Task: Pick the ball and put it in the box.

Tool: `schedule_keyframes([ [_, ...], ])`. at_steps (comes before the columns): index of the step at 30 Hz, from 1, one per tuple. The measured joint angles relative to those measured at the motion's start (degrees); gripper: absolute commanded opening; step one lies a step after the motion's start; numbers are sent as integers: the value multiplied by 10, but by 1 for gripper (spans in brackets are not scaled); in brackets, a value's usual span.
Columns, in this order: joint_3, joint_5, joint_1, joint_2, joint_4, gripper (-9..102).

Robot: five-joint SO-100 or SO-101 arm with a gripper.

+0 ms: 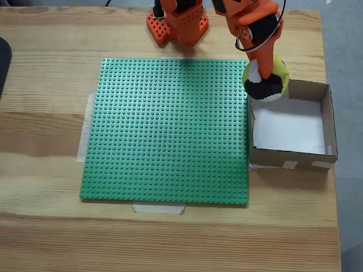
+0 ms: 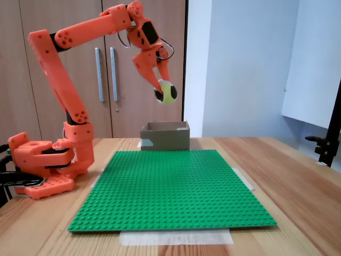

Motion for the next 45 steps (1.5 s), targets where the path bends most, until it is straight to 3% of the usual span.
schedule_keyframes([
  [29, -139, 86, -69, -255, 0, -1],
  [45, -80, 93, -85, -309, -74, -1],
])
